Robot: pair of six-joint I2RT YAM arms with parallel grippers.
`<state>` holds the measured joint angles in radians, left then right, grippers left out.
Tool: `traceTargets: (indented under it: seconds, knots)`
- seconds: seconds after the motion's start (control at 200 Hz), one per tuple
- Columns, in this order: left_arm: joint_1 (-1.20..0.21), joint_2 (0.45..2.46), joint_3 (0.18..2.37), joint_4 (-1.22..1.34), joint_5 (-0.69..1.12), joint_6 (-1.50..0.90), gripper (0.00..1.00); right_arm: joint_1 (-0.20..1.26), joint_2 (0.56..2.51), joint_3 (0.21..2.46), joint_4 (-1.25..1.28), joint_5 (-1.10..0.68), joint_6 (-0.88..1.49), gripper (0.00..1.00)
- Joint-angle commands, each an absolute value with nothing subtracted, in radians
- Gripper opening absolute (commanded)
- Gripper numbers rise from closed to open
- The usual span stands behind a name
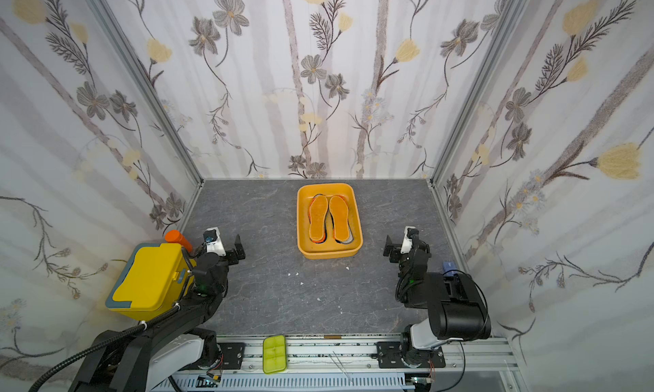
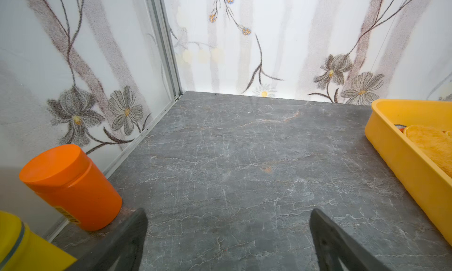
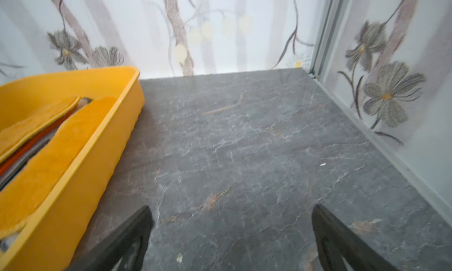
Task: Put the insoles into the storage box
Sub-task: Reset both arms
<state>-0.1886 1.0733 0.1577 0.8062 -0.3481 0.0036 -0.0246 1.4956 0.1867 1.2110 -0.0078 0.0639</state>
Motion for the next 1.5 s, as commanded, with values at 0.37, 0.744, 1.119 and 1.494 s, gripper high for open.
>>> traceTargets:
  seconds: [0.37, 0.744, 1.119, 1.494]
  knots:
    - [-0.121, 1.450, 0.231, 1.234, -0.152, 0.051, 1.00, -0.014, 1.497, 0.202, 1.292, 0.044, 0.063, 1.00]
    - [-0.041, 1.575, 0.248, 1.299, -0.118, -0.037, 1.00, -0.011, 1.497, 0.206, 1.284, 0.047, 0.058, 1.00]
    - [-0.040, 1.581, 0.250, 1.307, -0.116, -0.038, 1.00, -0.009, 1.497, 0.206, 1.282, 0.048, 0.058, 1.00]
    - [-0.040, 1.581, 0.253, 1.301, -0.114, -0.038, 1.00, -0.009, 1.499, 0.206, 1.283, 0.048, 0.058, 1.00]
